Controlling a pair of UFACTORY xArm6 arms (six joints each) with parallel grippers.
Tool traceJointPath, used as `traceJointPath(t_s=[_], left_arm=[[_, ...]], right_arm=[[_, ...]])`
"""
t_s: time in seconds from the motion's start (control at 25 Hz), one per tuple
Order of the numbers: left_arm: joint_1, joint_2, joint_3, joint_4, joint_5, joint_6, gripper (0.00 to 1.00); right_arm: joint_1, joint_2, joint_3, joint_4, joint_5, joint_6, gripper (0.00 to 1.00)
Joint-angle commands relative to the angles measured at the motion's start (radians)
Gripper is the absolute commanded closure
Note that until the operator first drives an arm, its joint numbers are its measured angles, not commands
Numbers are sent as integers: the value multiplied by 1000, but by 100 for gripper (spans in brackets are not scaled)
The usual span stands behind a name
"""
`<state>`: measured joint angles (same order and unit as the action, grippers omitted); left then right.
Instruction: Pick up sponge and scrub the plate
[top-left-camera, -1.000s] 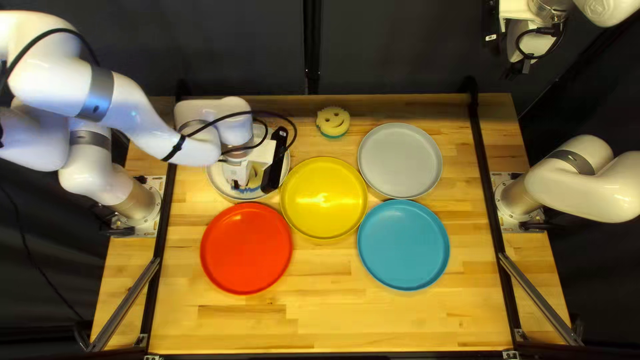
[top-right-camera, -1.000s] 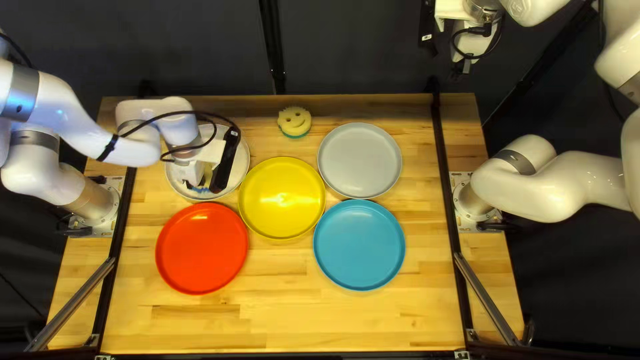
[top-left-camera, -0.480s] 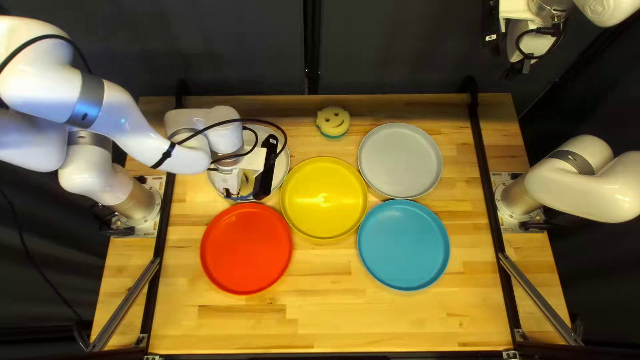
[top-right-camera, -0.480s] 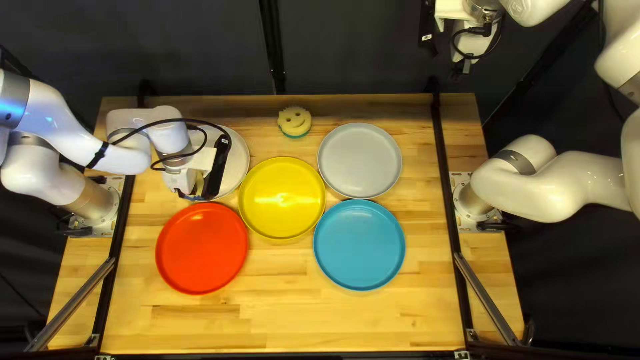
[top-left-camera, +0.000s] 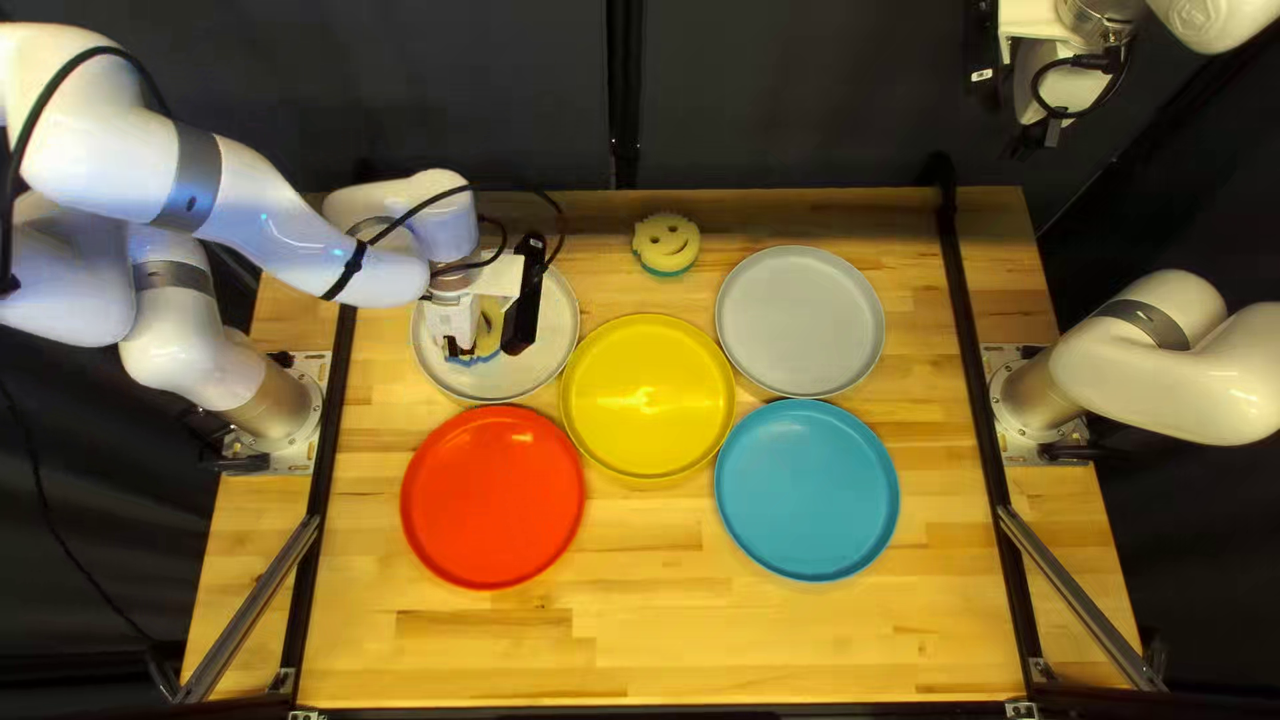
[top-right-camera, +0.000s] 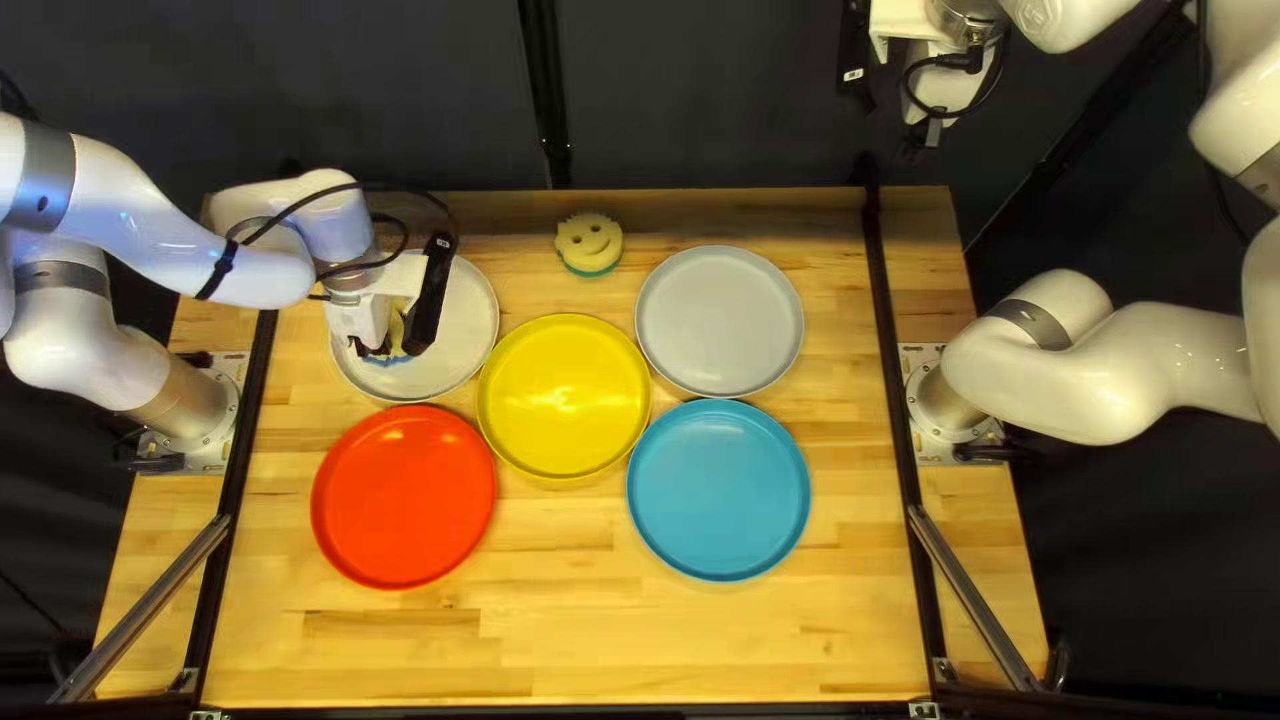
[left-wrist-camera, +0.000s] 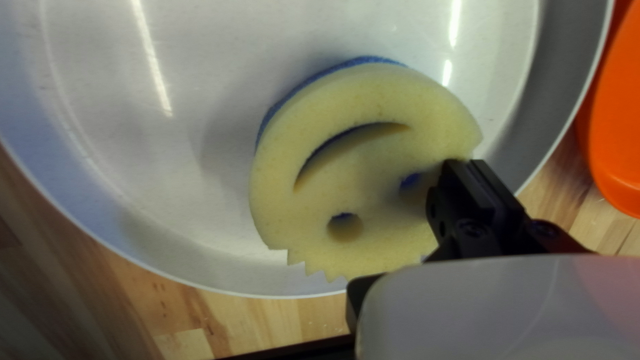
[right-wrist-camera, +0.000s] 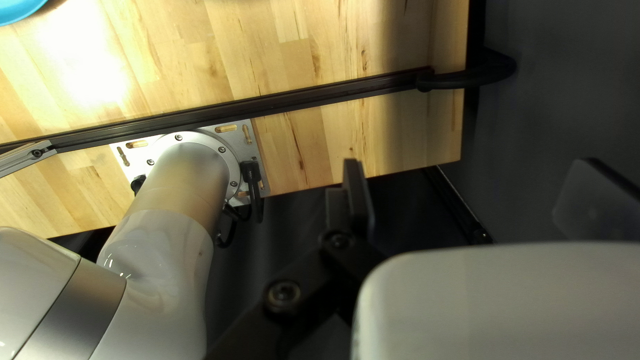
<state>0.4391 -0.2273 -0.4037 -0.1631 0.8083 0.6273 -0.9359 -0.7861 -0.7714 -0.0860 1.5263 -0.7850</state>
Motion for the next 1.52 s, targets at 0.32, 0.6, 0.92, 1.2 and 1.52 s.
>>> traceJointPath(t_s=[0.32,0.6,0.92,1.2,1.52], left_arm=[[-27,8,26,-43,-28,26,100],[-131,-81,95,-73,-18,-51,100],[-99,-80,99,-64,-16,-31,100],[3,-22,29,-36,9,43,100],[79,37,-72,-1,55,94,100]], right_arm=[[0,0,0,0,0,0,0],[0,0,0,0,0,0,0],[0,0,0,0,0,0,0],[0,0,0,0,0,0,0],[0,0,0,0,0,0,0]])
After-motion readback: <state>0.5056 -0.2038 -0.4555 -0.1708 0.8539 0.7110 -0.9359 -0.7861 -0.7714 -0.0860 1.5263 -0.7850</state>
